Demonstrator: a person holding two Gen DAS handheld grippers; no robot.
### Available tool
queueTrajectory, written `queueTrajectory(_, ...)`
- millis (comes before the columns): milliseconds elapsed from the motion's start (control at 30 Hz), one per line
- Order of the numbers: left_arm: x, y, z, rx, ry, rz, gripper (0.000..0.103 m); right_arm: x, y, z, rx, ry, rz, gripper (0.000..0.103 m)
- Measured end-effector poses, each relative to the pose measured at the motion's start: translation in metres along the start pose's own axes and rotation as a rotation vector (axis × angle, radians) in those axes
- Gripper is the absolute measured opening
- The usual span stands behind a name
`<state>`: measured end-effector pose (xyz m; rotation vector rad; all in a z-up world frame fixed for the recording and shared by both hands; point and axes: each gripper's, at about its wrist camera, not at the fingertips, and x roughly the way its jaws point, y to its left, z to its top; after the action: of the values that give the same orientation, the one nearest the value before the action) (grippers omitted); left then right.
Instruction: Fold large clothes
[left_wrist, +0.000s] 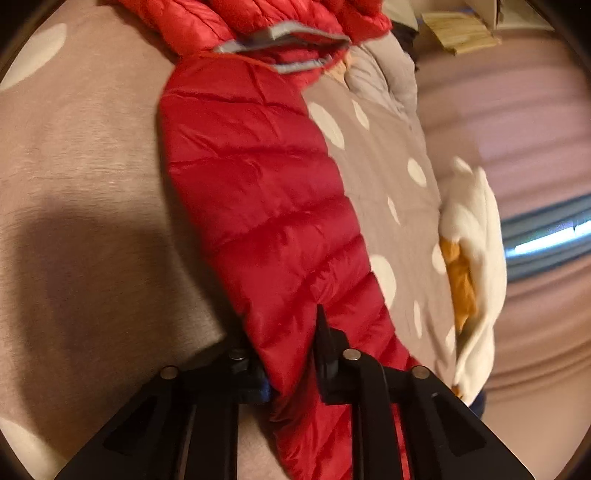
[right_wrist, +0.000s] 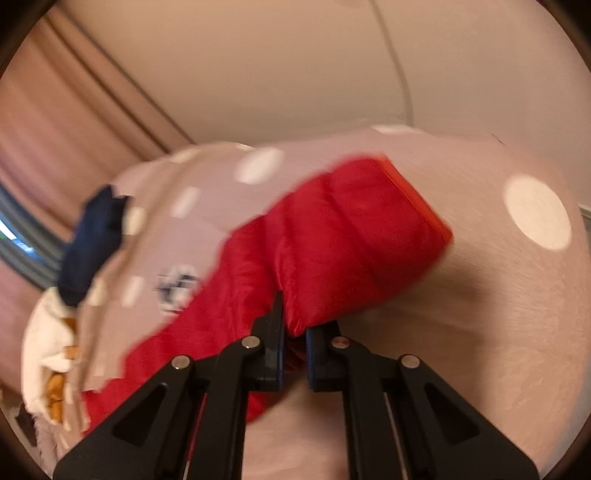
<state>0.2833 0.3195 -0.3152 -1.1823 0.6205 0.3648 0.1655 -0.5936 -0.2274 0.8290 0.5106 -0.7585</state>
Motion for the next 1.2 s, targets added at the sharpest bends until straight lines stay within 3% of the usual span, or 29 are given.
queueTrajectory(100,-0.008,-0.012,-0.004,0.113,-0.067,0.097,0.014,-0.028,0.049,0.008,-0.068,-0.054,0.098,0.009)
queueTrajectory(267,-0.017,-0.02,-0.01,0.184,-0.113,0.13,0.013,-0.068,0.133,-0.009,-0.179,-0.087,0.289,0.009)
queueTrajectory(400,-0.032,-0.011,-0.014,0.221,-0.135,0.15,0.013,-0.084,0.214,-0.055,-0.324,-0.013,0.467,0.009)
queueTrajectory(567,-0.032,0.017,-0.009,0.107,-0.08,0.093,0.013,-0.091,0.301,-0.145,-0.528,0.157,0.623,0.009)
queueTrajectory(633,-0.032,0.019,-0.01,0.115,-0.083,0.081,0.013,-0.09,0.328,-0.186,-0.615,0.212,0.643,0.009)
queueTrajectory(733,-0.03,0.008,-0.018,0.208,-0.109,0.123,0.013,-0.086,0.35,-0.233,-0.692,0.29,0.669,0.009)
queueTrajectory(867,-0.025,0.006,-0.022,0.234,-0.141,0.141,0.013,-0.08,0.368,-0.282,-0.786,0.363,0.667,0.009)
queueTrajectory(1000,-0.023,0.005,-0.025,0.264,-0.166,0.156,0.013,-0.077,0.367,-0.305,-0.853,0.422,0.678,0.011)
queueTrajectory(1100,-0.022,0.008,-0.023,0.253,-0.164,0.14,0.013,-0.073,0.359,-0.309,-0.894,0.443,0.636,0.013)
queueTrajectory(1200,-0.022,0.009,-0.023,0.253,-0.168,0.136,0.014,-0.071,0.356,-0.311,-0.867,0.475,0.644,0.013)
